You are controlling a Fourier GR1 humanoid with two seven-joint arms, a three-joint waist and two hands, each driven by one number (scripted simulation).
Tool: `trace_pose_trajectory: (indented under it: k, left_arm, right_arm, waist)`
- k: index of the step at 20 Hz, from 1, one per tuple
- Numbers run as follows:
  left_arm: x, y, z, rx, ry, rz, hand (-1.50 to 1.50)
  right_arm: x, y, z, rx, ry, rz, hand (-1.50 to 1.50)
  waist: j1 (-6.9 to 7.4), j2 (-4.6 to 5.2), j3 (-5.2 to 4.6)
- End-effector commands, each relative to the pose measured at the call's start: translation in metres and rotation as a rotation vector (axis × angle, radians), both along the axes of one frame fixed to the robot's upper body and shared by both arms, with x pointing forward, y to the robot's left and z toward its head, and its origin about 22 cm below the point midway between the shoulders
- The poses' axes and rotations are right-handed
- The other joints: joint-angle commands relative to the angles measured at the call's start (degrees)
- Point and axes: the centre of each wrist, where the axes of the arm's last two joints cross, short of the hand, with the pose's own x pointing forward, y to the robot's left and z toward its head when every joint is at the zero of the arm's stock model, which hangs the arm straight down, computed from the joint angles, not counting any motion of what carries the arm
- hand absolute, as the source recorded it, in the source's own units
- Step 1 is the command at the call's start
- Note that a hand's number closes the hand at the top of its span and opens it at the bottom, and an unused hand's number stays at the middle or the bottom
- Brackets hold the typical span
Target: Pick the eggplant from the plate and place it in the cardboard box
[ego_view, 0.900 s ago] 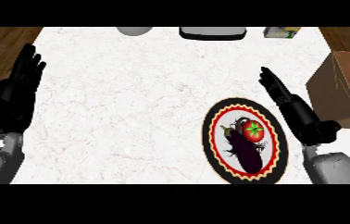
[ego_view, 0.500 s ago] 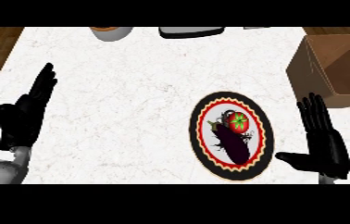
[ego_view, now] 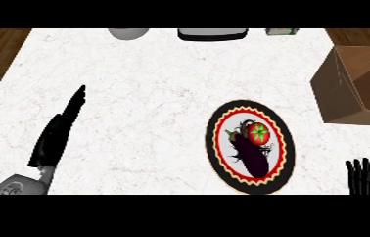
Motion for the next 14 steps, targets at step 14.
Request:
trace_pose_trajectory:
  k: [14]
  left_arm:
    - [0.024,-0.009,-0.019,0.023,0.003,-0.045,0.00]
  right_arm:
    - [-0.011,-0.025,0.118,-0.408,0.341,0.307,-1.50]
  waist:
    - [1.46,0.04,0.02]
